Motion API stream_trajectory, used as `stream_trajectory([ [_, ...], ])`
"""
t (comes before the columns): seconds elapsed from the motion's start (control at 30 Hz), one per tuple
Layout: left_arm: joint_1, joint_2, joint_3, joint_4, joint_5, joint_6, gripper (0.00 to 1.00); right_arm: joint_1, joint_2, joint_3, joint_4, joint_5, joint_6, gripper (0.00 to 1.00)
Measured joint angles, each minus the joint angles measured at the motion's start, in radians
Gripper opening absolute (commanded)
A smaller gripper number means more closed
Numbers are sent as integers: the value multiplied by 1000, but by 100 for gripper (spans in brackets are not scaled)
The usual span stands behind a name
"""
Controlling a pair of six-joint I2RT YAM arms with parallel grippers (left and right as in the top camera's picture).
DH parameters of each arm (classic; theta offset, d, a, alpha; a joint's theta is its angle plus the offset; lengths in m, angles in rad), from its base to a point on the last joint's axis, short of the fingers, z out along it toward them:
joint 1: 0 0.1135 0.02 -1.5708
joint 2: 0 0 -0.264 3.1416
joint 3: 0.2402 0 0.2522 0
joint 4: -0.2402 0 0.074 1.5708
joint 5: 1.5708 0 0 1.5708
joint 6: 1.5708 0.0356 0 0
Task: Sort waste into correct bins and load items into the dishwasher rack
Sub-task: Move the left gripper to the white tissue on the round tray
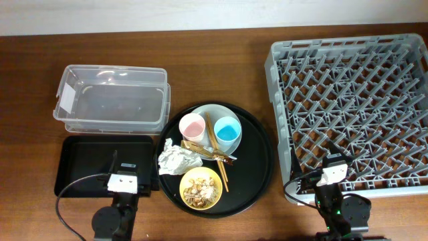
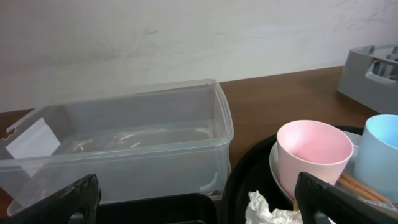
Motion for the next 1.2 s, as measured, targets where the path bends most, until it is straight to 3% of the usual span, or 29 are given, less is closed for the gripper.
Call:
stream_trajectory([
  [1.2,0,0,13,11,26,-5,99,0,0,0,0,0,0,99],
])
